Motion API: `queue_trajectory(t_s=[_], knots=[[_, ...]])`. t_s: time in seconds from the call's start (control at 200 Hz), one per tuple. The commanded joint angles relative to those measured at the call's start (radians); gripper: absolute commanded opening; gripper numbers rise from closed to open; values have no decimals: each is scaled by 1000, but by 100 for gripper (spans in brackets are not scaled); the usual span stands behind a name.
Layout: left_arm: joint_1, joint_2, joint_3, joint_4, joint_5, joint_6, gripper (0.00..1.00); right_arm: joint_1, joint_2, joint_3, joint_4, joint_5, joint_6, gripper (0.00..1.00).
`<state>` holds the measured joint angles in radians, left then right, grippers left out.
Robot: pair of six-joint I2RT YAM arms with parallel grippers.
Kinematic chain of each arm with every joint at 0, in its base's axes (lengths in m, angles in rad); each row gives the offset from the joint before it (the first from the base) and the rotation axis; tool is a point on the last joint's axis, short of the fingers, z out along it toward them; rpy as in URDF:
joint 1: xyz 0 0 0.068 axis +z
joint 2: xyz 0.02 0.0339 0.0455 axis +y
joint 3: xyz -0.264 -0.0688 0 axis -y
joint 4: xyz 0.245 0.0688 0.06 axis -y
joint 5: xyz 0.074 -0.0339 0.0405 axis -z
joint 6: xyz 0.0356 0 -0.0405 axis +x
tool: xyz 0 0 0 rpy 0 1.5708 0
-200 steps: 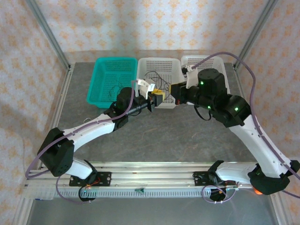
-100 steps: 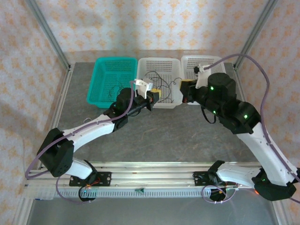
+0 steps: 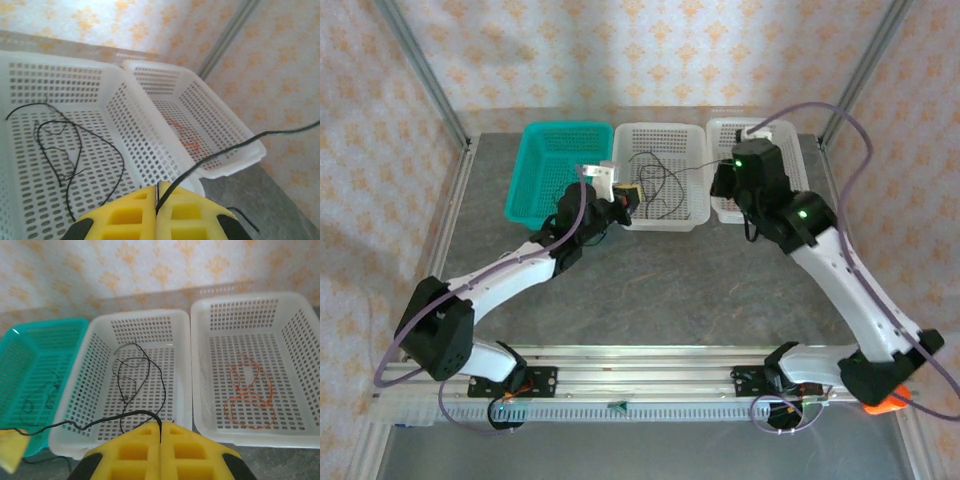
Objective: Untangle the cables
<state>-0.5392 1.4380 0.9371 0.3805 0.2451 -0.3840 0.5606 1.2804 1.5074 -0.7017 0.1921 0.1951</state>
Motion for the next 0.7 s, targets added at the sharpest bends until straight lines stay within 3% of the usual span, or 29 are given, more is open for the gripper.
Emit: queue_trajectory(t_s=[0.0,0.18,0.36,0.446,0.591,0.696], knots=[[16,70,103,-55,-59,-53,0,-39,79,10,61,-59,28,0],[36,200,276,-192,-153,-65,0,-94,254,60,137,-159,46,0],[57,319,417,-296,-160,-74,0,-102,414,158,149,-215,38,0],[69,326,430,-311,-178,-80,0,-103,462,180,174,-273,42,0],[125,295,404,-330,-193,-108,0,-87,542,217,244,-479,30,0],[179,245,354,-325,-187,-117,0,-36,635,308,241,-514,24,0]])
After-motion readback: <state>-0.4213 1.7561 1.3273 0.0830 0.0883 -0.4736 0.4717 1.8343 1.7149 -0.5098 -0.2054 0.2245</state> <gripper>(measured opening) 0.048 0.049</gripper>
